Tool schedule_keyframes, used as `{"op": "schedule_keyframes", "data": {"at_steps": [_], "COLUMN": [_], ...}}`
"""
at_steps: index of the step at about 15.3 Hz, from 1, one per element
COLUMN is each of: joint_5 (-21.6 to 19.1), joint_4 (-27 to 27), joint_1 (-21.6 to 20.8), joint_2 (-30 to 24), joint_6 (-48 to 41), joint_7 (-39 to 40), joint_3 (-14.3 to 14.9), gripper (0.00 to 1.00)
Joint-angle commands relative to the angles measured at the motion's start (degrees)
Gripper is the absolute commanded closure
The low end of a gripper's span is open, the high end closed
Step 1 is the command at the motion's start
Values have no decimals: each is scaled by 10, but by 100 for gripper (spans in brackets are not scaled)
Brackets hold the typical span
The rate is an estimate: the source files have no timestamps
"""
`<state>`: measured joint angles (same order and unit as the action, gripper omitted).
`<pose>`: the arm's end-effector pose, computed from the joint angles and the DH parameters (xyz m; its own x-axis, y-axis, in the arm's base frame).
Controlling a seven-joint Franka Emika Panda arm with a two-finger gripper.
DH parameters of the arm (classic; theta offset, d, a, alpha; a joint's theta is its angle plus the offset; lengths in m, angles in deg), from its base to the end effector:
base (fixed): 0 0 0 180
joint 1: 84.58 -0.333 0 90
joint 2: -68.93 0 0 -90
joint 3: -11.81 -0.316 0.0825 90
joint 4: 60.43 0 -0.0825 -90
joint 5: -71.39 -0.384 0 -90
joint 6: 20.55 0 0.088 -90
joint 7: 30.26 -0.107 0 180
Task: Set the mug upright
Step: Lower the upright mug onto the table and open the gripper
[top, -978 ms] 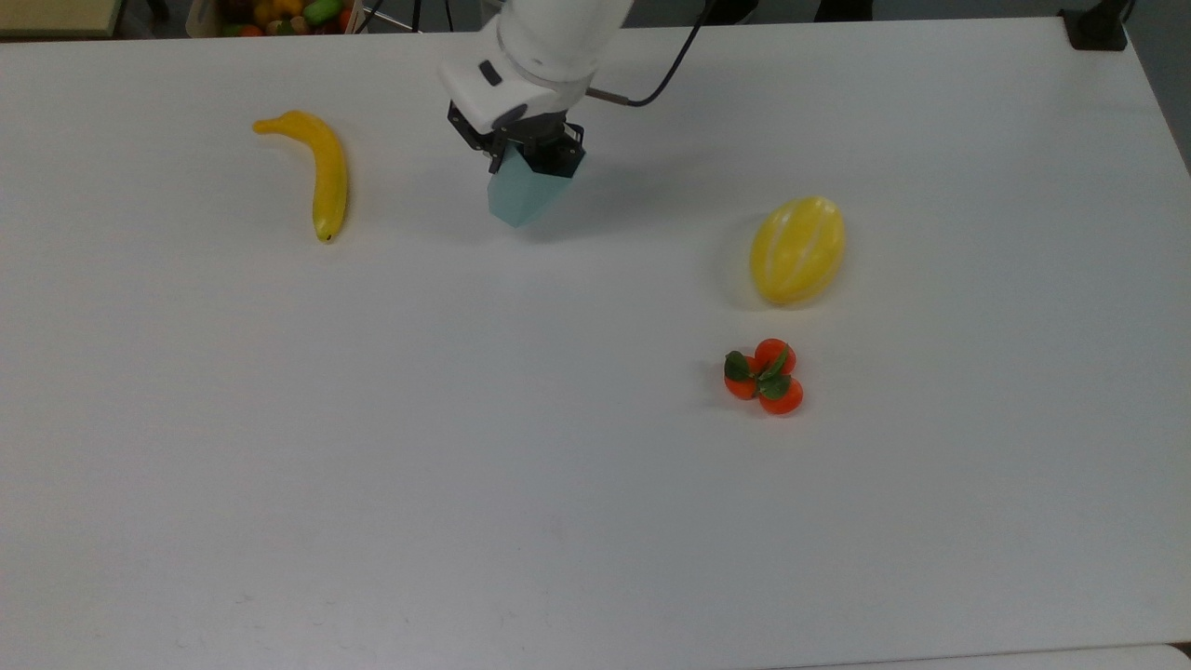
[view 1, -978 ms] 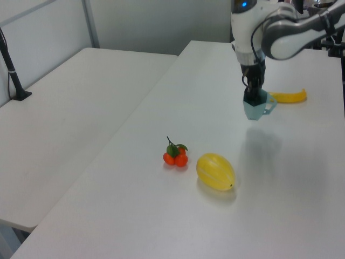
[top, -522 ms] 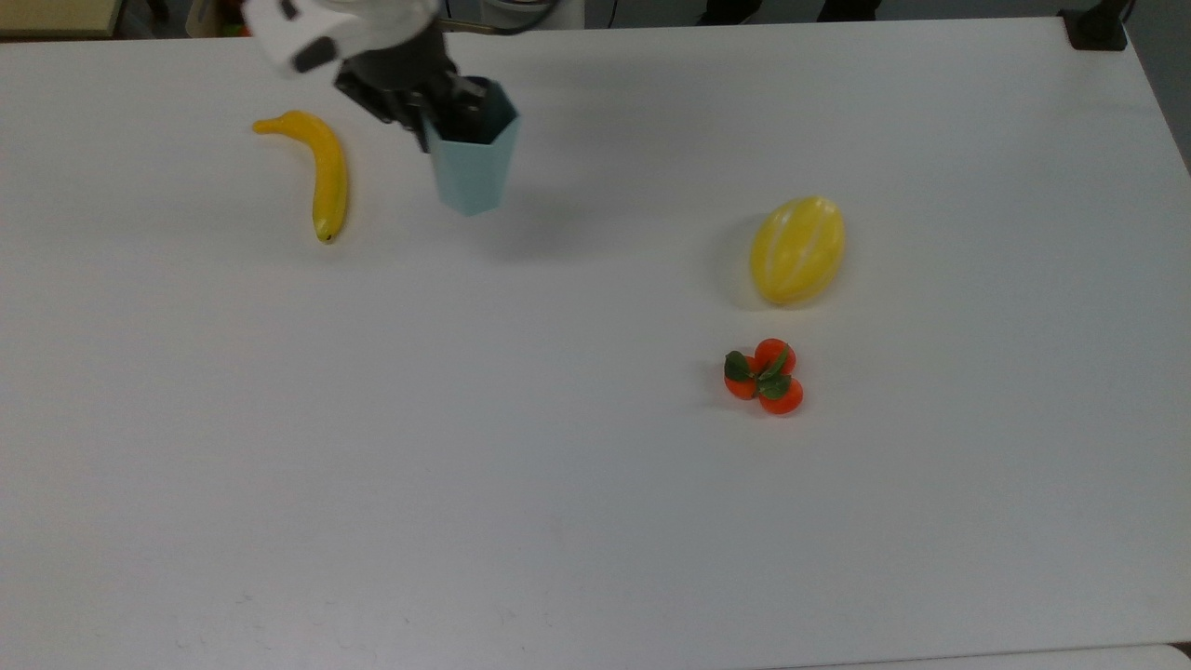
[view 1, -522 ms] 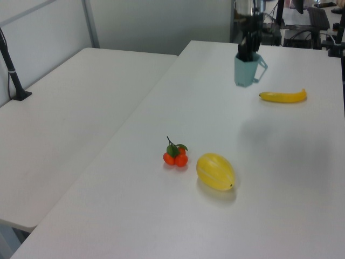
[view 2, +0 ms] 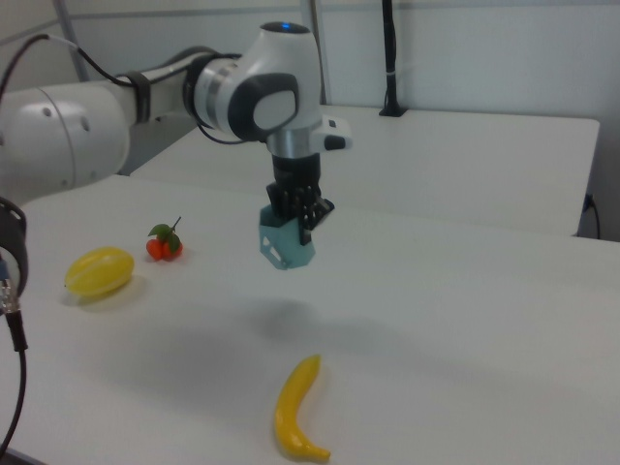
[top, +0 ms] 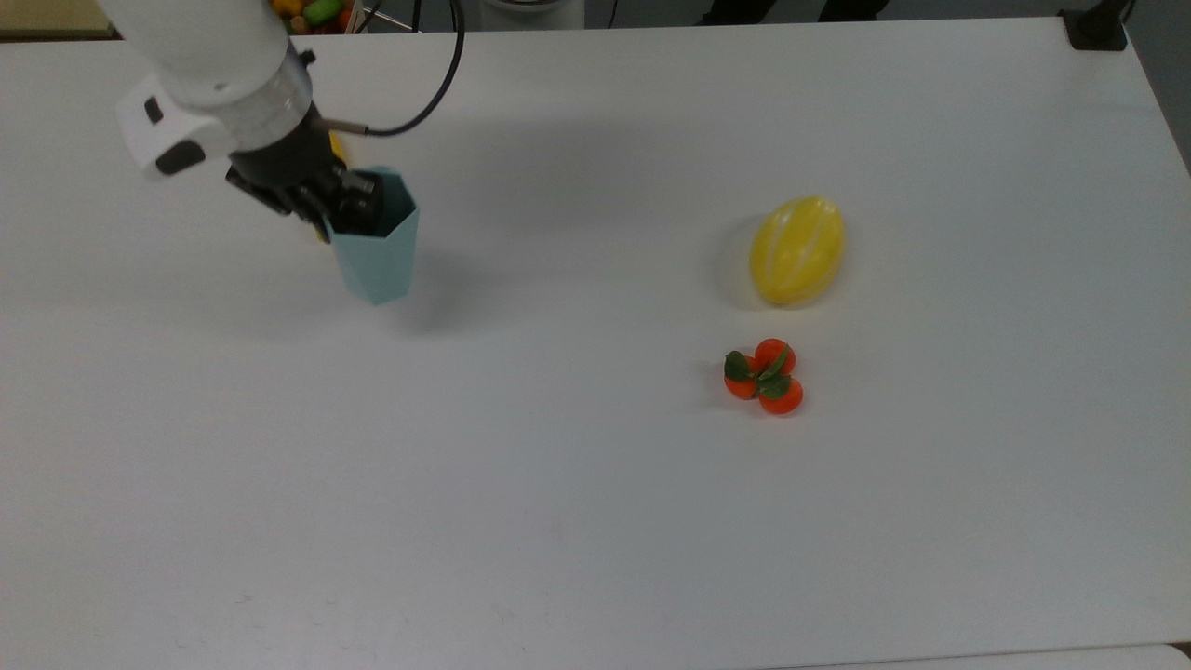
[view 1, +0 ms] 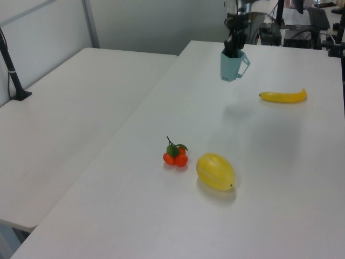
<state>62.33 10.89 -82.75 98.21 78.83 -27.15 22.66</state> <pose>0.6957 -0.1112 0.4745 0.9855 -0.1696 -0.0097 -0.1699 -0.9834 -0.0640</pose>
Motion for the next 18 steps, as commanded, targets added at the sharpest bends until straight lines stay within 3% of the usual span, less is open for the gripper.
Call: {"op": "schedule_keyframes", "data": {"at_steps": [1,18], "joint_5": [-14,-6], "joint_4": [-30,-10], "joint_1": [12,5], "joint_2": [48,100], "joint_6": [21,83], "joint_7": [64,107], "joint_3": [-1,-1], "gripper": [100,100]}}
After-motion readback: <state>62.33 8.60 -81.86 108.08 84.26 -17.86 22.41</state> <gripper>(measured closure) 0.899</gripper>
